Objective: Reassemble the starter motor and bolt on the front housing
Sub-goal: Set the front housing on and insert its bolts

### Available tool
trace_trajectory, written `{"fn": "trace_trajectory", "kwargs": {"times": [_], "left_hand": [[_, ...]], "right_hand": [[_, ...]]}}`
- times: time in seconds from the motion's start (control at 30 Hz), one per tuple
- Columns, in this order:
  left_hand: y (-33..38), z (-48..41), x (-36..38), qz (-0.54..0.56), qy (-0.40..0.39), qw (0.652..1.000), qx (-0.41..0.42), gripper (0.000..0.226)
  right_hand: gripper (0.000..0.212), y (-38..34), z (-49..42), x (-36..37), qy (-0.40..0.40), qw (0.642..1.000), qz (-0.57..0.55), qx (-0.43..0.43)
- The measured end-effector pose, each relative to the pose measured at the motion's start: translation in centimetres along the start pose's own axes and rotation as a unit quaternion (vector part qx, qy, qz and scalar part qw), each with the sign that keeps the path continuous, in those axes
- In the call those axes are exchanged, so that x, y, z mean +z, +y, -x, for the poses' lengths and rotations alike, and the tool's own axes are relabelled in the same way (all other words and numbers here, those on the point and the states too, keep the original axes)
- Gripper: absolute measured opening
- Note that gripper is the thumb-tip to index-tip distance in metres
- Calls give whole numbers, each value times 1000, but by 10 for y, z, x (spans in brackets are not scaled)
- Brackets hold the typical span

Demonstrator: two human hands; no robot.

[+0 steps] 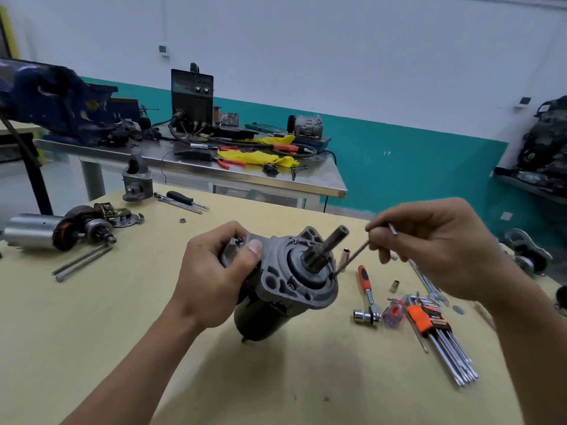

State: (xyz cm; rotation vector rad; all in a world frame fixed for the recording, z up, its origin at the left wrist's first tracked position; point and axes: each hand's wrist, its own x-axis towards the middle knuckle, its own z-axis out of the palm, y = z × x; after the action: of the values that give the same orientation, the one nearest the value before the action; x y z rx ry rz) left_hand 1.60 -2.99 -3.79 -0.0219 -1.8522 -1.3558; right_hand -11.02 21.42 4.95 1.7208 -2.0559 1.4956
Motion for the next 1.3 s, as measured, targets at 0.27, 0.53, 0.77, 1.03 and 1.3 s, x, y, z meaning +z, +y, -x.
{"fn": "trace_trajectory", "kwargs": {"times": [0.27,0.53,0.77,1.03,1.3], "left_hand": [[14,6,11,-26,-37,999,28,26],[32,18,37,-175,-113,971,113,26],[36,21,39,-227,-124,955,143,28],[36,32,48,-341,-185,893,229,34],[32,33,50,-373,-212,868,250,37]], "right_hand": [[9,-2,46,-16,215,972,-92,-23],[16,11,50,27,223,963,-112,100],[13,22,86,21,252,932,-184,184],[13,19,92,18,229,941,-181,171],[15,33,111,24,229,922,-186,250]]}}
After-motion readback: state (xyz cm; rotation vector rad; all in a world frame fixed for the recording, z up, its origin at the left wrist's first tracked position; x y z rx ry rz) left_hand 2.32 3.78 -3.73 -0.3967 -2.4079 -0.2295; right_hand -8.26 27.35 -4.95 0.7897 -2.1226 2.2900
